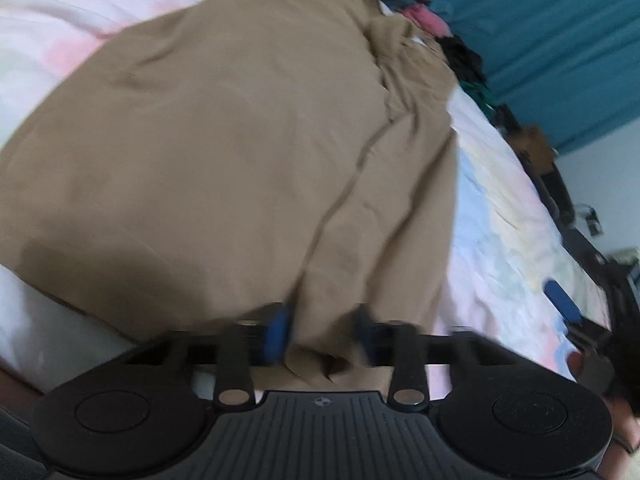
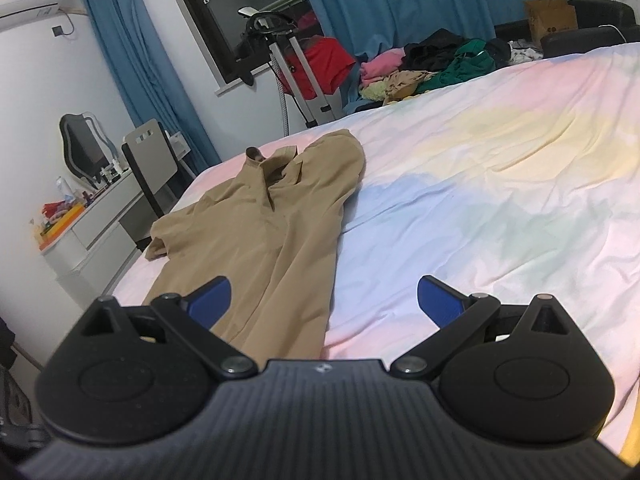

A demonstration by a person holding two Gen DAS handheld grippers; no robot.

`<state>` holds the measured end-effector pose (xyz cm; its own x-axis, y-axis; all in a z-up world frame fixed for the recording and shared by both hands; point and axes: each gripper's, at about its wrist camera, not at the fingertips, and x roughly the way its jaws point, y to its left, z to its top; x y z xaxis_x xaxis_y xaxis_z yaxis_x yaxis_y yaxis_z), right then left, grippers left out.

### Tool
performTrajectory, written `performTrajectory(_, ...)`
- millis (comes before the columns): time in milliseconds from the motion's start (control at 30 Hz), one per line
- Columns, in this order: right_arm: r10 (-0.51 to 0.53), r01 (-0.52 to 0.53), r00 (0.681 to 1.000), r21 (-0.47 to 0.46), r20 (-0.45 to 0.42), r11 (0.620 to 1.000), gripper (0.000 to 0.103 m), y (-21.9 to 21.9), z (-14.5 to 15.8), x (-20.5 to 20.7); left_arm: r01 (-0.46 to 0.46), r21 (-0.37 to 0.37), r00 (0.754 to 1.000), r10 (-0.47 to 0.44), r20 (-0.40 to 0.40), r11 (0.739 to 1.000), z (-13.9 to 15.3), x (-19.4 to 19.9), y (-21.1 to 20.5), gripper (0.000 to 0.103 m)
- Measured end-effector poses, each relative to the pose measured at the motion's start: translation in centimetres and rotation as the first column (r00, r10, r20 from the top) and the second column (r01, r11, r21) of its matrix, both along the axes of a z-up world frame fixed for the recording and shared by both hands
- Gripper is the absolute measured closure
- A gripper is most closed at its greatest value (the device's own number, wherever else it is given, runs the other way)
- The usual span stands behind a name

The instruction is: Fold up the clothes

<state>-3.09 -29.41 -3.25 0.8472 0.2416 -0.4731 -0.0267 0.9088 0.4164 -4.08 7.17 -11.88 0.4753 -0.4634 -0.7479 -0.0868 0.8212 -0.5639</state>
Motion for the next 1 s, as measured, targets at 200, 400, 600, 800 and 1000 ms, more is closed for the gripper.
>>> performTrajectory(200,0.012,-0.012,1.000,-0.005,0.014,1.000,0.002,0.1,0.0,-0.3,0.019,0.126,1.000,-0.022,0.023,0.992,1.5,-2.6,-1.0,0.099)
performTrajectory(400,0.036,-0.035,0.998,-0.015,0.051,0.999,0.002,0.8,0.4,-0.7,0.073,0.194,0.993,-0.089,0.074,0.978,2.7,-2.8,-2.0,0.064)
performTrajectory(600,0.044,-0.045,0.992,0.003,0.122,0.999,0.002,1.0,1.1,-1.4,0.021,0.358,0.956,-0.123,0.265,0.933,8.3,-2.7,-3.0,0.039)
performTrajectory(800,0.051,-0.051,0.987,-0.001,0.152,0.999,0.002,1.4,1.1,-1.4,-0.057,0.392,0.877,-0.142,0.459,0.918,16.3,1.8,-5.0,0.019)
performTrajectory(1000,0.089,-0.085,0.985,-0.033,0.145,0.996,0.002,2.8,2.0,0.9,-0.101,0.401,0.792,-0.170,0.586,0.911,18.4,5.7,-7.5,0.013)
